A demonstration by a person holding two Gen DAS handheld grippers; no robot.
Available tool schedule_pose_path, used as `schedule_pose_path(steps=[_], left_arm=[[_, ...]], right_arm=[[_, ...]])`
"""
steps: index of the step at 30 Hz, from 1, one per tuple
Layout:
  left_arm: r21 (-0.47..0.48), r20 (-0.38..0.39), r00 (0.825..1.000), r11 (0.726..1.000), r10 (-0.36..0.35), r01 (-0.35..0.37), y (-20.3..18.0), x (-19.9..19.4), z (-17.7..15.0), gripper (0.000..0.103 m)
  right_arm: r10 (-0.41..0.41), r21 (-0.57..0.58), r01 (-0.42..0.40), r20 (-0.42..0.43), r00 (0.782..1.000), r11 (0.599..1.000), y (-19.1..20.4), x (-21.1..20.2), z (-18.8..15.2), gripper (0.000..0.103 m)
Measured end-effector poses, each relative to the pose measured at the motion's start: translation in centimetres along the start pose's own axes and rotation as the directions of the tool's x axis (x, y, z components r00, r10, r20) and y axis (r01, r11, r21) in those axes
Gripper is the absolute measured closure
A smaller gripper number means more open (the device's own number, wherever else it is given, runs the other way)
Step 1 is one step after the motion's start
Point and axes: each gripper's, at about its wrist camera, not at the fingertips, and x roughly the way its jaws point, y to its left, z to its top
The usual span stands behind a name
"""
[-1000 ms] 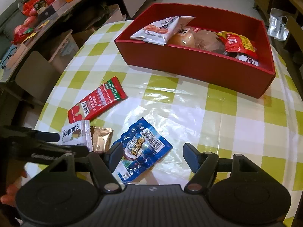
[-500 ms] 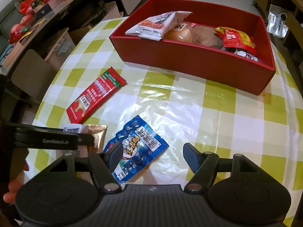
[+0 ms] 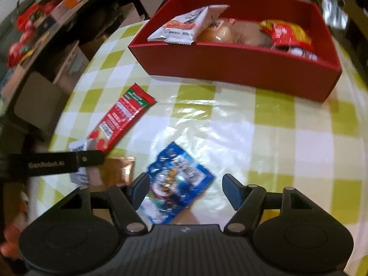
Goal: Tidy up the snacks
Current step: 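Lift the Kaprons pack with left tool while right tool grasps and lifts the blue bag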
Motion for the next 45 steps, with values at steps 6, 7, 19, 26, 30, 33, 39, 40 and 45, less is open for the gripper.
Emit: schedule_pose_path(steps=[6, 7, 19, 26, 30, 33, 39, 40, 45], left_arm=[[-0.057, 0.000, 0.999, 0.997, -0.046, 0.046, 1.3, -0.8, 0.0, 0.035], [-0.060, 0.004, 0.998, 0.997, -0.055, 0.055, 1.5, -1.1, 0.0, 0.035], [-0.042, 0.049, 0.995, 0.995, -0.084, 0.086, 2.6, -2.6, 0.7, 0.035], [-0.018, 0.053, 0.994, 0.995, -0.099, 0.100, 2.7, -2.9, 0.7, 0.034], [-0.022, 0.051, 0.994, 0.995, -0.092, 0.094, 2.6, -2.7, 0.7, 0.034], [-0.015, 0.045, 0.996, 0.997, -0.079, 0.080, 2.3, -2.5, 0.6, 0.034], [0.003, 0.032, 0.997, 0.998, -0.064, 0.064, 1.6, -2.0, 0.4, 0.034], [0.005, 0.031, 0.998, 0.998, -0.058, 0.058, 1.5, -1.9, 0.4, 0.034], [0.026, 0.022, 0.999, 0.999, -0.046, 0.045, 0.7, -1.5, 0.2, 0.034]], right_arm=[[0.044, 0.169, -0.038, -0.030, 0.999, 0.985, 0.7, 1.3, -1.2, 0.025], [0.035, 0.183, -0.027, -0.039, 0.999, 0.983, 1.0, 1.8, -1.4, 0.025], [-0.207, 0.100, 0.209, -0.036, 0.978, 0.973, 5.7, 5.7, 1.6, 0.023], [-0.246, -0.123, 0.239, -0.046, 0.968, 0.963, 7.4, 5.4, 0.0, 0.023], [-0.273, -0.210, 0.257, -0.051, 0.961, 0.943, 7.5, 6.3, -0.6, 0.018], [-0.284, -0.260, 0.267, -0.029, 0.958, 0.928, 8.0, 6.5, -0.8, 0.018], [-0.263, -0.341, 0.235, -0.038, 0.964, 0.910, 6.9, 5.4, -1.5, 0.026], [-0.261, -0.335, 0.234, -0.039, 0.965, 0.913, 6.6, 5.2, -1.4, 0.026], [-0.210, -0.249, 0.201, -0.010, 0.978, 0.947, 4.1, 3.6, -1.4, 0.026]])
